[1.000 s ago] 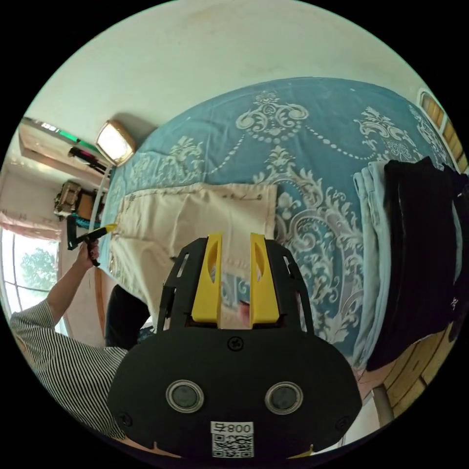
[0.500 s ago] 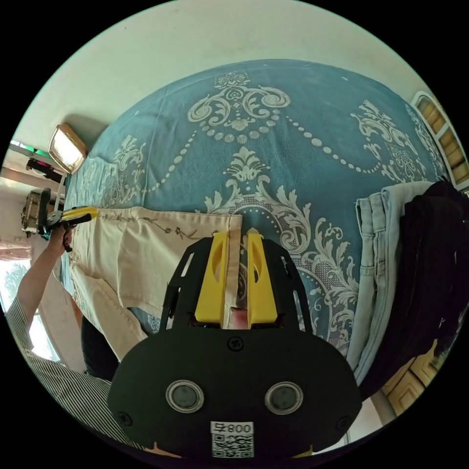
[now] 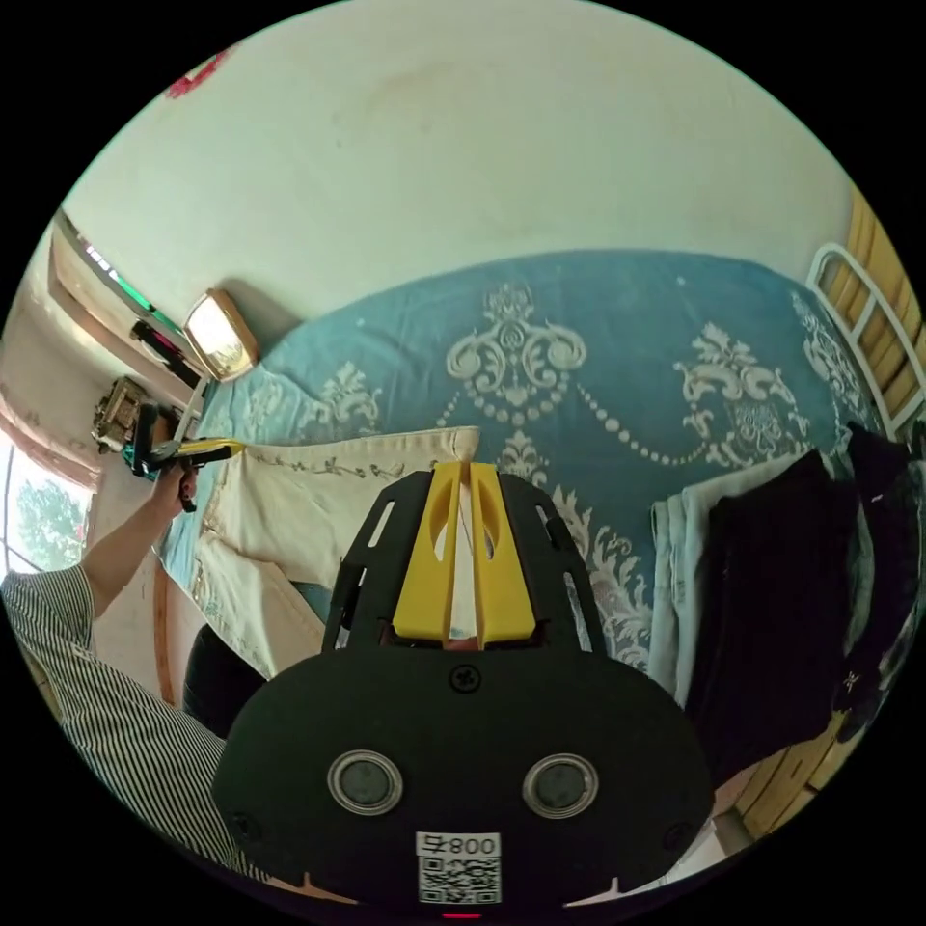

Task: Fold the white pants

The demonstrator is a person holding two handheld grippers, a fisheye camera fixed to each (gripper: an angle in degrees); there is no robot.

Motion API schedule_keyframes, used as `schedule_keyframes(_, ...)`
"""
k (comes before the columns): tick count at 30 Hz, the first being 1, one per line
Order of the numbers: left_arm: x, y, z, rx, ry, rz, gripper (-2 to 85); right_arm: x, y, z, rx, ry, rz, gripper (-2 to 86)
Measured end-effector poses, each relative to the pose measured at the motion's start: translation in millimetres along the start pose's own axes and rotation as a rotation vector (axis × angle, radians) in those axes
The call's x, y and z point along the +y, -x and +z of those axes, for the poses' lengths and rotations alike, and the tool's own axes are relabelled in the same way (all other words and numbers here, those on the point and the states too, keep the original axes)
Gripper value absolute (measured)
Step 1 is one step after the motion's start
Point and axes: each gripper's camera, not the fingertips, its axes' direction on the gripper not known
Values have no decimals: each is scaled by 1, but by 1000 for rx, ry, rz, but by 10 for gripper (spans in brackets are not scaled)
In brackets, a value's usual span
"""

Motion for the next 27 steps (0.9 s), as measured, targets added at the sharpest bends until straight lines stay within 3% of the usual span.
schedule_keyframes(4, -8, 21, 35, -100, 47, -141, 4, -49, -5, 18, 65, 66, -30, 15)
schedule_keyframes(8, 16, 18, 43, -16, 42, -126, 11, -72, -41, 56, 149, 198, 98, 28)
schedule_keyframes(12, 62, 3, 57, 89, 88, -75, 27, -48, -51, 56, 64, 211, 82, 62)
schedule_keyframes(17, 108, -1, 104, 122, 253, -146, 40, 1, -63, 93, 92, 393, 107, 71)
schedule_keyframes(19, 112, -2, 96, 176, 206, -174, 42, 1, -66, 93, 122, 364, 106, 54)
schedule_keyframes(22, 117, -32, 75, 367, 128, -82, 61, -8, -74, 85, 99, 385, 130, 29)
schedule_keyframes(27, 130, -117, 85, 310, 311, 181, 89, 22, -56, 54, -14, 390, 43, 45)
